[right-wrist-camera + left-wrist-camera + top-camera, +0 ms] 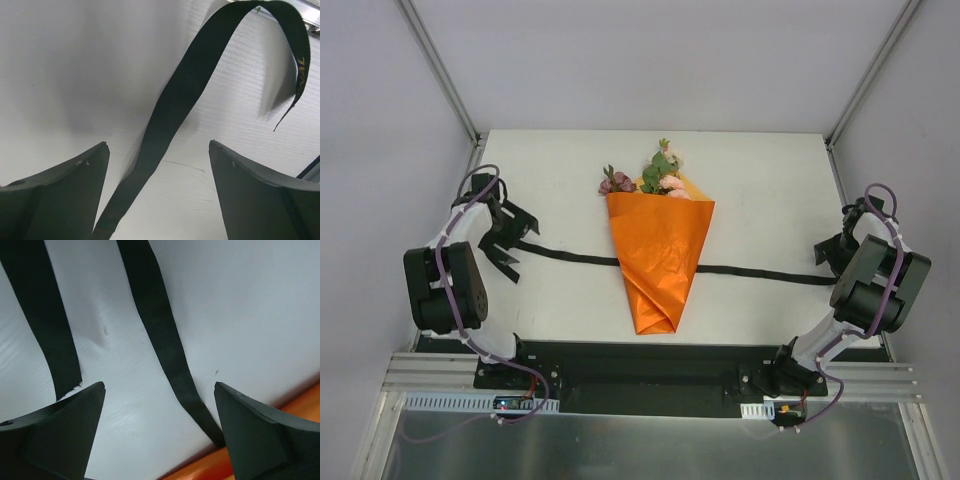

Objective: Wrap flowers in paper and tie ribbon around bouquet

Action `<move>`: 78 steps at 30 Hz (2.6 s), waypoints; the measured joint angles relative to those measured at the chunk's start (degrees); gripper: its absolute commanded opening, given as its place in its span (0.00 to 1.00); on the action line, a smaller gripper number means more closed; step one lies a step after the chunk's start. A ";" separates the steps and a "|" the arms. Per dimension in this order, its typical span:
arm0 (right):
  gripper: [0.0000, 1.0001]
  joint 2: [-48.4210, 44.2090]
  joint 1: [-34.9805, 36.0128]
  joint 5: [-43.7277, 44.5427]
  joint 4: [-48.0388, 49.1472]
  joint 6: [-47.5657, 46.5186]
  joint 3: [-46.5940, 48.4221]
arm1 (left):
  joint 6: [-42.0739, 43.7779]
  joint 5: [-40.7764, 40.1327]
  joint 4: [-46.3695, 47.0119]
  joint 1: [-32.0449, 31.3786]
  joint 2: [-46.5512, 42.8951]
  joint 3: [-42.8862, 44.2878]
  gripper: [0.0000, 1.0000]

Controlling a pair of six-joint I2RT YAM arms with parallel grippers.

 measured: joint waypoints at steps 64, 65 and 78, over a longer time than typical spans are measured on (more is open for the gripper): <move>0.01 4.39 7.82 2.10 -0.55 0.81 1.38 | 12.98 20.92 4.81 -16.22 -12.20 5.99 0.00; 0.01 4.11 8.52 2.34 -0.07 0.35 1.38 | 12.98 20.87 5.07 -16.22 -12.79 5.92 0.00; 0.01 -29.29 52.35 8.07 9.03 -7.54 1.25 | 12.17 10.16 5.84 -15.85 -25.16 -4.59 0.00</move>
